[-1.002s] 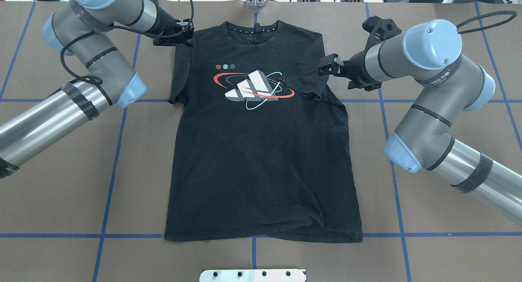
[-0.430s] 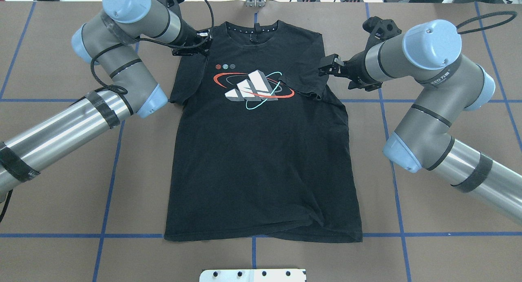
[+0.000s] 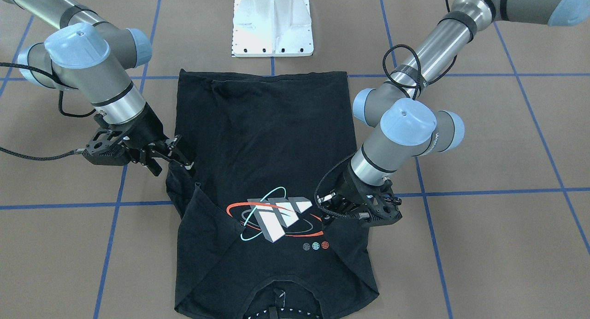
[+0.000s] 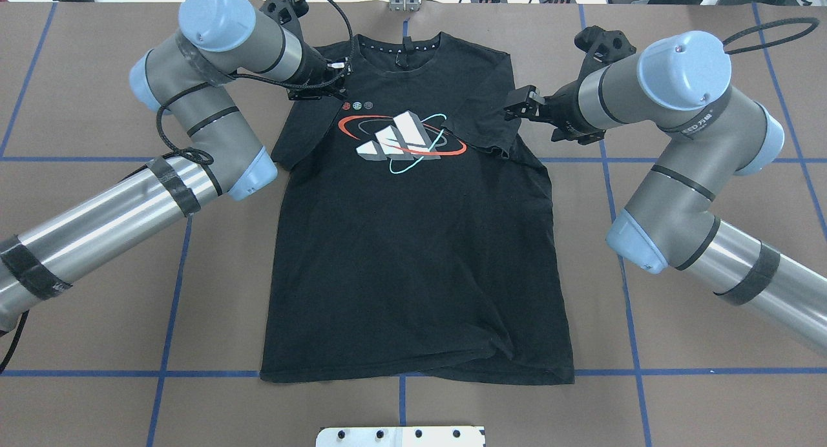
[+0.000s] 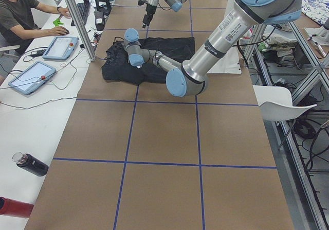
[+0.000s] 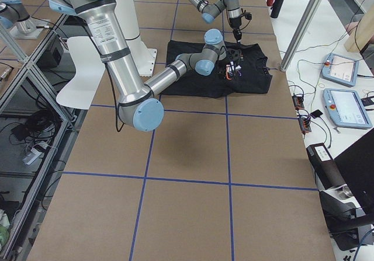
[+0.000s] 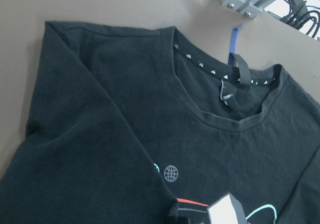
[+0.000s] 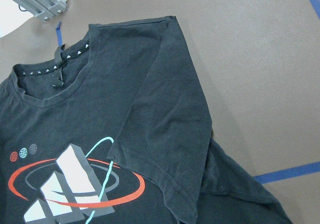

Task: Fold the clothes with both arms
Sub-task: 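Grasp the shoulder near the collar with the left gripper, then release the shoulder and move the right gripper to the hem corner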

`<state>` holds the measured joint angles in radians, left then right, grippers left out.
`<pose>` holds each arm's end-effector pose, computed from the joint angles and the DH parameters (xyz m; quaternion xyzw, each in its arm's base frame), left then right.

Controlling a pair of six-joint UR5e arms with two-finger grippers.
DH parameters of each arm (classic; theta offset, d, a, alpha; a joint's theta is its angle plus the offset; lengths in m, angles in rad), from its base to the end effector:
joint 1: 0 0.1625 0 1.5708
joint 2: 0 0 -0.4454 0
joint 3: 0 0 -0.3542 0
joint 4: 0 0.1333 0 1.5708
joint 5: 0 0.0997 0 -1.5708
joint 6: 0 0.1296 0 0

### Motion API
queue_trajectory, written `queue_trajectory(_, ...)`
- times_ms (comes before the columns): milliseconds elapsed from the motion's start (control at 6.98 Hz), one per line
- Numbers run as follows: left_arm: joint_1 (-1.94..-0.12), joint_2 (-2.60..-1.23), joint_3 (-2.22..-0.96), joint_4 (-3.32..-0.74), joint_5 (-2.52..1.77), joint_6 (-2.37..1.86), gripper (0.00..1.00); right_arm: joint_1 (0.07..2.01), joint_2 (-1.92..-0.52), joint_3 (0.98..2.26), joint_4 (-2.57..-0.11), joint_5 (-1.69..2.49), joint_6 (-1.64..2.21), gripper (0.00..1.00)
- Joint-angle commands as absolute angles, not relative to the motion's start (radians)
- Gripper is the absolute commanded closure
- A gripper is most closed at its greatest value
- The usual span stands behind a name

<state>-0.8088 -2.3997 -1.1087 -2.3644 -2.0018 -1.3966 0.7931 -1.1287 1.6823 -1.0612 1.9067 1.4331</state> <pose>0.4997 -0.6383 0.2920 0.0951 0.5565 -0.1435 0.8128 -0.3896 -0.5247 0.3512 0.0955 -0.5113 0.1933 0.8319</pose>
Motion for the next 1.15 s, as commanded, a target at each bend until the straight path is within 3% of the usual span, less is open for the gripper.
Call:
queue_trajectory(0, -0.802, -2.395, -1.124, -2.364, -1.987, -1.4, 0.29, 0.792, -1.123, 1.686, -1.068, 1.907, 1.44, 0.01)
queue_trajectory(430, -0.801, -2.203, -1.447, -2.358, -1.996, -1.402, 0.24, 0.737, -1.181, 1.808, -1.175, 1.899, 1.599, 0.01)
queue_trajectory(859, -0.801, -2.178, -1.494, -2.326, -1.994, -1.402, 0.23, 0.475, -1.476, 2.123, -1.183, 1.665, 1.868, 0.01)
queue_trajectory(1002, -0.801, -2.172, -1.493, -2.326, -1.994, -1.402, 0.23, 0.348, -1.524, 2.155, -1.183, 1.543, 1.935, 0.01)
